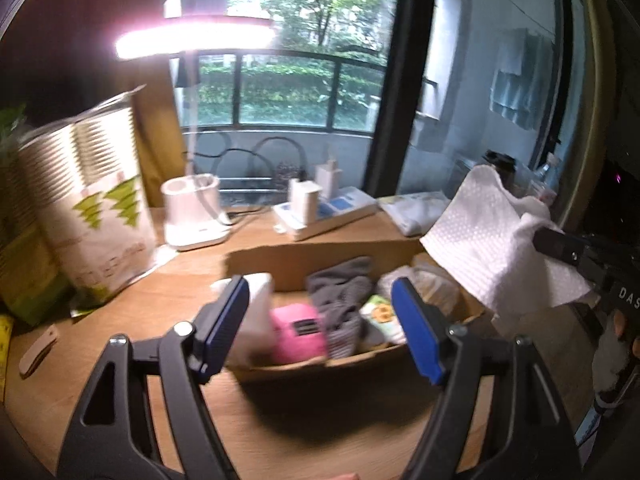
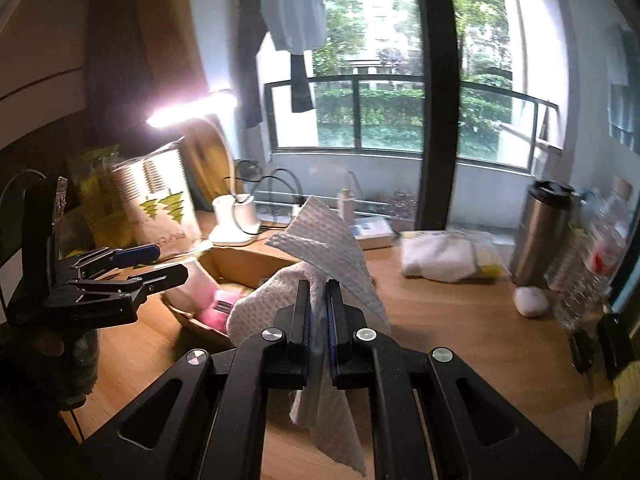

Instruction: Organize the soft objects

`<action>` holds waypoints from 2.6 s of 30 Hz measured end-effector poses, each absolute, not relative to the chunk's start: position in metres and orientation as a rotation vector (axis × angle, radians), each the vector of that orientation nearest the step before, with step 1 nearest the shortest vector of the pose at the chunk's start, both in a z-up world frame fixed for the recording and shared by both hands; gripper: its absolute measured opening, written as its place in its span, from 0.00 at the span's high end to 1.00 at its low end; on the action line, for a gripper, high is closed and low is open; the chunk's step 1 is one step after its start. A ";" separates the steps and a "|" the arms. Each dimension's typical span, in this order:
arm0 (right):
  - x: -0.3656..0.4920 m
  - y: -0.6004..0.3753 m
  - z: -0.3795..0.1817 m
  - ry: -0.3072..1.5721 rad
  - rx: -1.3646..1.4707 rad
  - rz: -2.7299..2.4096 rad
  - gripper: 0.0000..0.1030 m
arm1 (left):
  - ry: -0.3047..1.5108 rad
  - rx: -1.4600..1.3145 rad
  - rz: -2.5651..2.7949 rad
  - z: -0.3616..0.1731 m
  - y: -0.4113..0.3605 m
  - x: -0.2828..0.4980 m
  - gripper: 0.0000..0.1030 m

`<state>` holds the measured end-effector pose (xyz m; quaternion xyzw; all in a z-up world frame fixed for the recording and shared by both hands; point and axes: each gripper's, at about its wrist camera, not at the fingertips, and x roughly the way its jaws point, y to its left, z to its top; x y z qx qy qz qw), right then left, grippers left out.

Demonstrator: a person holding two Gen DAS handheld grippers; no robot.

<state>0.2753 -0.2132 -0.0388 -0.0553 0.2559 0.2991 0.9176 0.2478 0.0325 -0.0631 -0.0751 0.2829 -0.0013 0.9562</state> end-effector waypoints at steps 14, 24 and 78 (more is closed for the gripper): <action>0.283 -0.129 -0.043 0.550 -0.196 0.705 0.92 | 0.568 -0.228 0.092 -0.075 0.103 0.225 0.27; 0.298 -0.092 -0.061 0.601 -0.234 0.738 0.92 | 0.594 -0.263 0.111 -0.093 0.126 0.229 0.27; 0.273 -0.098 -0.087 0.664 -0.248 0.604 0.58 | 0.535 -0.231 0.036 -0.071 0.080 0.189 0.26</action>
